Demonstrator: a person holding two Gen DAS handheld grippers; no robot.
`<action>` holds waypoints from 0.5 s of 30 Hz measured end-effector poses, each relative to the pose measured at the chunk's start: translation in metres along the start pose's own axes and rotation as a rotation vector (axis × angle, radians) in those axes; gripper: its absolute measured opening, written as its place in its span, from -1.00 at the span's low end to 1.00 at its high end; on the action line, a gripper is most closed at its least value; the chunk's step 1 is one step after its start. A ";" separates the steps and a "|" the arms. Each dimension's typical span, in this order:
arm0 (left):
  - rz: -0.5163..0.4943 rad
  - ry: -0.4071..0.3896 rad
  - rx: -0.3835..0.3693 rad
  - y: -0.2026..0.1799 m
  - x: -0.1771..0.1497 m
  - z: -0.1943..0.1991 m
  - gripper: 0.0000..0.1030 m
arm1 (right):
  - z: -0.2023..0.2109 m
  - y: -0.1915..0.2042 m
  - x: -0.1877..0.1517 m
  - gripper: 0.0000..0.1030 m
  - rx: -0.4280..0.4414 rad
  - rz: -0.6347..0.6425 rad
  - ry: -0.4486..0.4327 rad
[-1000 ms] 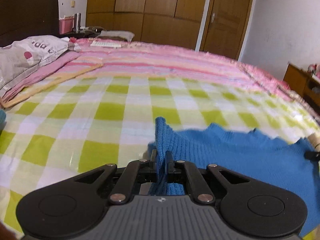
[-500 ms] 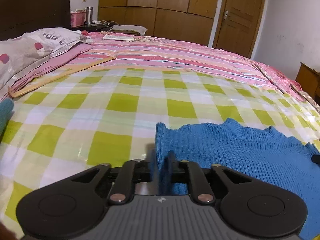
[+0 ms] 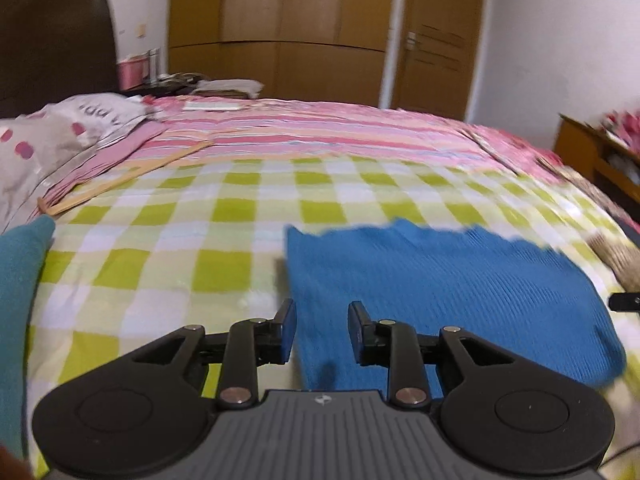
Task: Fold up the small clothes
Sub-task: 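Lift the hem with both grippers, fold it over the collar, release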
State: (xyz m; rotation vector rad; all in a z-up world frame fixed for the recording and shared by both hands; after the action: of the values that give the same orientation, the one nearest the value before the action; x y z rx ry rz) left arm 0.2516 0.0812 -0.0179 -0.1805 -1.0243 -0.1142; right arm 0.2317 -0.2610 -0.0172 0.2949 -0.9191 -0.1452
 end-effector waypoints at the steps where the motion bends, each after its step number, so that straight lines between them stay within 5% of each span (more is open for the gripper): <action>1: -0.023 0.008 -0.009 -0.006 -0.006 0.001 -0.34 | 0.003 0.004 -0.008 -0.41 0.007 0.015 0.012; 4: -0.060 0.058 -0.009 -0.015 -0.022 -0.004 -0.34 | 0.002 0.013 -0.031 -0.41 -0.022 0.090 0.049; 8: -0.081 0.137 0.017 -0.016 -0.041 -0.017 -0.34 | -0.007 0.007 -0.042 -0.66 -0.097 0.123 0.065; 15: -0.027 0.161 0.057 -0.005 -0.046 -0.015 -0.33 | -0.007 -0.012 -0.045 -0.66 -0.110 0.080 0.065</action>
State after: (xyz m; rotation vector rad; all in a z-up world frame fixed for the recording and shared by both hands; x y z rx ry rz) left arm 0.2393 0.0735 -0.0647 -0.1037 -0.8690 -0.1216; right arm 0.2104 -0.2593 -0.0596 0.1595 -0.8542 -0.1110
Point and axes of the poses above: each gripper's, at about its wrist camera, not at the fingertips, and z roughly against the way its jaws point, y to its left, x to its top, the point moved 6 cm from there along -z, roughly the way its jaws point, and after that the axes turned 5 degrees about -y, right-handed, at the moved point
